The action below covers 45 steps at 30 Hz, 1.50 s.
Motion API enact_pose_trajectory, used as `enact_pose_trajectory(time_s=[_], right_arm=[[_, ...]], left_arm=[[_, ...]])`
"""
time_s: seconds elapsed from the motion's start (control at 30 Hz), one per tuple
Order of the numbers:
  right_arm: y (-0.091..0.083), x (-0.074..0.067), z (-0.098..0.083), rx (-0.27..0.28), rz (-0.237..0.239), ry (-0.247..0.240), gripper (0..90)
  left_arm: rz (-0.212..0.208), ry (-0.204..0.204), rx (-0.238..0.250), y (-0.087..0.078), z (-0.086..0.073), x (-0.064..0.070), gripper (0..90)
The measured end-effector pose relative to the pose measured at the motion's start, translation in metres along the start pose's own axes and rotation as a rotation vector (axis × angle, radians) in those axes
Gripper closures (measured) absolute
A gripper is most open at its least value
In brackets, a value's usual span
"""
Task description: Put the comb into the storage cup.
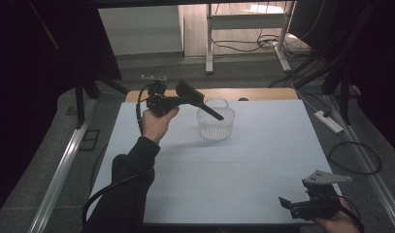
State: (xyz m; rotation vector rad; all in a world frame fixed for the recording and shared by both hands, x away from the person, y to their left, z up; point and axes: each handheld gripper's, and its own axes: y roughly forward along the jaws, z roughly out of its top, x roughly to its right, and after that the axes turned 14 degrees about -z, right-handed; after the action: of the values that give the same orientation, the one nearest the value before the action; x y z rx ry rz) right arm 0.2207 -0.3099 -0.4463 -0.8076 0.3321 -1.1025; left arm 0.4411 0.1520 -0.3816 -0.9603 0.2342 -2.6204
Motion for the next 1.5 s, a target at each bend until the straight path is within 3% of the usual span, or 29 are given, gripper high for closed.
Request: enact_pose_trajectory(time_s=[0.47, 1.5], right_arm=[[-0.009, 0.004, -0.006, 0.011, -0.018, 0.026, 0.0], [-0.009, 0.007, -0.007, 0.009, -0.002, 0.041, 0.8]], left_arm=[[0.027, -0.016, 0.004, 0.022, -0.003, -0.010, 83.2], [0.033, -0.081, 0.005, 0.060, -0.035, -0.037, 83.1]])
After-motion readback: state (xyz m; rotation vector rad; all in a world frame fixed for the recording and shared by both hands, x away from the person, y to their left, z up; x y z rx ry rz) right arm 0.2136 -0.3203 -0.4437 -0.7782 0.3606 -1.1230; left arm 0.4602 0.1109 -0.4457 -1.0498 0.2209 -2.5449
